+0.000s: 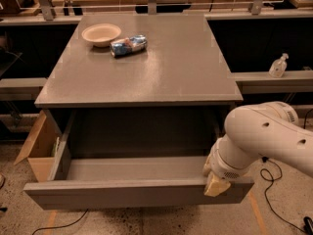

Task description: Open top drawer

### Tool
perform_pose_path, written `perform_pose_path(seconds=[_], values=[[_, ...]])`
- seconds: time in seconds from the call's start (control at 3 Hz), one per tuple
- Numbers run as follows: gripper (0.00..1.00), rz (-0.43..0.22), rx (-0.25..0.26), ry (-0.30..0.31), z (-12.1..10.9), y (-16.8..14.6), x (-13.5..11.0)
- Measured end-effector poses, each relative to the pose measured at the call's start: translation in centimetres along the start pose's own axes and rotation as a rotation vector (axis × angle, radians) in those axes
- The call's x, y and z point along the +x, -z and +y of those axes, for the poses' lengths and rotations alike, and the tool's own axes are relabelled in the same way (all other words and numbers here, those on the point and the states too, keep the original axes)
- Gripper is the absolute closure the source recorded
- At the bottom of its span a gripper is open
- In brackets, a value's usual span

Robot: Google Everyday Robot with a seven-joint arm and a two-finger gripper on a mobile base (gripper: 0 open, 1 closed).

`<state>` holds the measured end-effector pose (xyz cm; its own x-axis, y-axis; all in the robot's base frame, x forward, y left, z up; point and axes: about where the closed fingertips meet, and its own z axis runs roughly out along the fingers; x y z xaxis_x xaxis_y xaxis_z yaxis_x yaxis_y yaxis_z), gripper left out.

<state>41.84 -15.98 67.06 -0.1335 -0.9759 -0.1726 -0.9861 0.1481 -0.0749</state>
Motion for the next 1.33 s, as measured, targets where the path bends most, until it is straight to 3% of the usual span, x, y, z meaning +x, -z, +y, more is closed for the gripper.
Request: perform_pose_path(seconds=[1.0, 1.33], values=[[0.15, 0.006, 0.006, 0.004, 0.0, 0.2, 0.1], [0.00, -0.002, 0.034, -0.011, -0.9, 1.5, 1.1]])
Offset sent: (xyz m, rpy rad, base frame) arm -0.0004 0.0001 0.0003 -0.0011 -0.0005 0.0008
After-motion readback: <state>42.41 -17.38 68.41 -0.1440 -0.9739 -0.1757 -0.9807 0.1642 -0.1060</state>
